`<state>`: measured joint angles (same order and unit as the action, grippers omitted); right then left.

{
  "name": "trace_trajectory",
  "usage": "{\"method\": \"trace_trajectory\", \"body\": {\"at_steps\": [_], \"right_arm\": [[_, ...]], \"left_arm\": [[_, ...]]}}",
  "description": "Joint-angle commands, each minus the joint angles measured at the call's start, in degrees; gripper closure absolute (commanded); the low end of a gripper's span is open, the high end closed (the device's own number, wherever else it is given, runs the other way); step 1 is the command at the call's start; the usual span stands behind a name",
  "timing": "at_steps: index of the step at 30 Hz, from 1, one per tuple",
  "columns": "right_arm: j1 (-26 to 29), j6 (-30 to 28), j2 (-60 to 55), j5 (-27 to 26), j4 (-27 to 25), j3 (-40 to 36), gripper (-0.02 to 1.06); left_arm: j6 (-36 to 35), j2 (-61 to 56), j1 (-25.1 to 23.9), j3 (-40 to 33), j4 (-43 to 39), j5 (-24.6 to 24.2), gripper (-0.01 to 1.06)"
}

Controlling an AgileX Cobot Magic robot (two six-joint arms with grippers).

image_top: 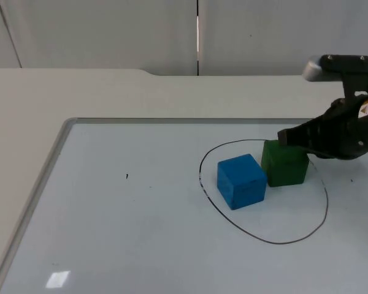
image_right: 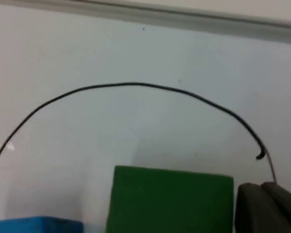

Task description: Push the two cubes into the marked area.

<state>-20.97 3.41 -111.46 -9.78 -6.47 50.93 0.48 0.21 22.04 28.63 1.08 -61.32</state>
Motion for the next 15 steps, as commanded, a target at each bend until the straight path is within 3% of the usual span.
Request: {"method": "trace_trajectory", "body": {"at_steps": [1,9,15], "right_arm": [[-0.1,-1.7,2.3,0.8,0.3,0.3,1.05],[1.5,-2.2,10.1,3.6,0.3,0.3,1.05],[2.0,-8.5,21.5,9.4,0.3,0.3,1.05]], "left_arm": [[0.1,-0.2,-0.1,-0.3,-0.2,-0.2,1.05],[0.1,-0.2,-0.1,-0.3,-0.2,-0.2,1.05],[0.1,-0.2,-0.1,-0.3,-0.2,-0.2,1.05]]}}
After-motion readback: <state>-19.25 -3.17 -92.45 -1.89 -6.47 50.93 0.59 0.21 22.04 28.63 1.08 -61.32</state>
